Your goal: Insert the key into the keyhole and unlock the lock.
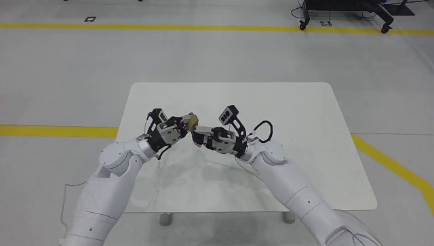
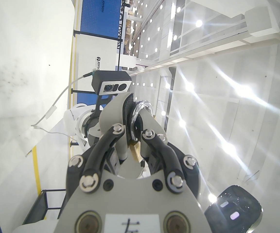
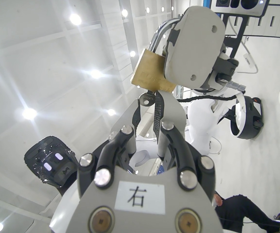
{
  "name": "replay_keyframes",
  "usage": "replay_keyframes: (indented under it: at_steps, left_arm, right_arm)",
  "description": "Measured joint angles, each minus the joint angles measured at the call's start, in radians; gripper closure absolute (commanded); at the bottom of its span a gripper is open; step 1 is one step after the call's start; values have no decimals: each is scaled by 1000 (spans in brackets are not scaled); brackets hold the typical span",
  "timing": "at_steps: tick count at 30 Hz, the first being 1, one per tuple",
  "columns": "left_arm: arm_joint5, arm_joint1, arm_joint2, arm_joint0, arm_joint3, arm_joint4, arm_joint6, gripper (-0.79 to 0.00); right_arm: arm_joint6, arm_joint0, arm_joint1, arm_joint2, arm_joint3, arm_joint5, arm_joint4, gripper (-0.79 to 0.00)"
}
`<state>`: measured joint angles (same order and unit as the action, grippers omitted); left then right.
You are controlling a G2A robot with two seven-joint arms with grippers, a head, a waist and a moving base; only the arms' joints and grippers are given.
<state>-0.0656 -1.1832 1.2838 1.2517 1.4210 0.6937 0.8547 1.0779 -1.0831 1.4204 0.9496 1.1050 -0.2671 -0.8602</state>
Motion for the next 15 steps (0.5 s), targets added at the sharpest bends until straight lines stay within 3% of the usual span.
replay_keyframes:
  at_steps: [2, 8, 15]
  left_arm:
    - [3, 1, -1, 0, 3, -20, -2, 0]
    - [19, 7, -12, 1, 10, -110, -11, 0]
    - [36, 9, -13, 3, 15, -140, -17, 0]
  right_arm:
    - [-1, -1, -1, 2, 1, 5, 11, -185]
    - [2, -7, -7, 10, 13, 28, 52, -108]
    - [-3, -21, -21, 33, 39, 63, 109, -129]
